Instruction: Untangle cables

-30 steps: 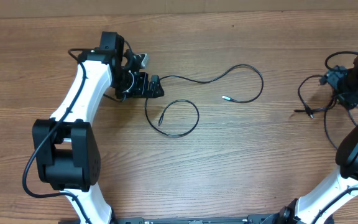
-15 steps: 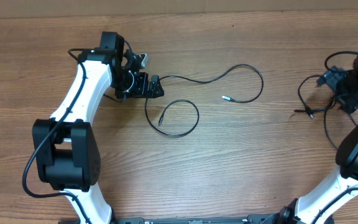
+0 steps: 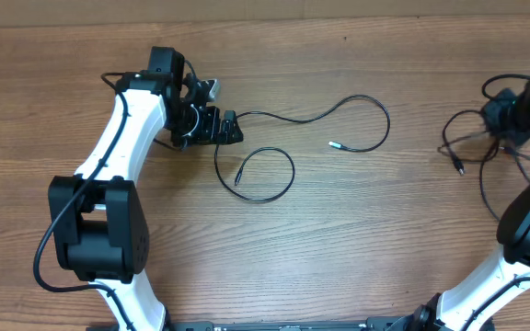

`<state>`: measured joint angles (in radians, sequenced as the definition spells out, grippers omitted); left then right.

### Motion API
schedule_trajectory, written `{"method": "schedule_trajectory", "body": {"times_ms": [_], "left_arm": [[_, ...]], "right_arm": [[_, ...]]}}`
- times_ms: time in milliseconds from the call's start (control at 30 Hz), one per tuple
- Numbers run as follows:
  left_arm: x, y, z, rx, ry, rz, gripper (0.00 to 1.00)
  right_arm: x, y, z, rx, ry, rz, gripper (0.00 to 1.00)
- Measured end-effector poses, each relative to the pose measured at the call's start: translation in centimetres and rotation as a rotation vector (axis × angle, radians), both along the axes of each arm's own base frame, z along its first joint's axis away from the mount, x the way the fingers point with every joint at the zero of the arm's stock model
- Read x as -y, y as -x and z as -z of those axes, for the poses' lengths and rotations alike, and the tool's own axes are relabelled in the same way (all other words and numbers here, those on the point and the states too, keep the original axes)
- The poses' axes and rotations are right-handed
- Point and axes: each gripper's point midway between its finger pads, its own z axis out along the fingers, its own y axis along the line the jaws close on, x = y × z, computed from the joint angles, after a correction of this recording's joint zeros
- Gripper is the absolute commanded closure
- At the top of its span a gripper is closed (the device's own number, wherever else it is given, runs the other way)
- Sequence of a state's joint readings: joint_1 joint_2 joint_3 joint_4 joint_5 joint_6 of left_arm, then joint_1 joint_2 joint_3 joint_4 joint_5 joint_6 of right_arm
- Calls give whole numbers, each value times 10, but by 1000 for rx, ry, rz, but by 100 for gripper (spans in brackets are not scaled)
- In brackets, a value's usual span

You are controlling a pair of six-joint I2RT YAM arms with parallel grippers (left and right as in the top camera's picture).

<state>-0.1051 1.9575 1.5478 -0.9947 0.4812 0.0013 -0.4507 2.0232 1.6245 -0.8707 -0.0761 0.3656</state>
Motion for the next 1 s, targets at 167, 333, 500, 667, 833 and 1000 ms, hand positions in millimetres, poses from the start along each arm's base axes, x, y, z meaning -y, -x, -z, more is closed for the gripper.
{"method": "schedule_trajectory", "body": {"times_ms": [167,333,500,667,833,1000], "left_arm": [[0,0,0,0,0,0,1],[0,0,0,-1,0,-3,0],[0,0,0,-1,0,-3,0],[0,0,0,-1,0,-3,0],[0,0,0,-1,0,-3,0],[2,0,0,2,0,2,0]], "right_arm": [[4,-10,-4,44,19,0,96],[1,-3,0,11,3,0,96],[3,-5,20,-15,-2,-6,95],[6,-11,55,-46,-3,-41,92],[7,-10,73,-76,-2,-56,91],[18,-5,78,-108,53,-44,87]]}}
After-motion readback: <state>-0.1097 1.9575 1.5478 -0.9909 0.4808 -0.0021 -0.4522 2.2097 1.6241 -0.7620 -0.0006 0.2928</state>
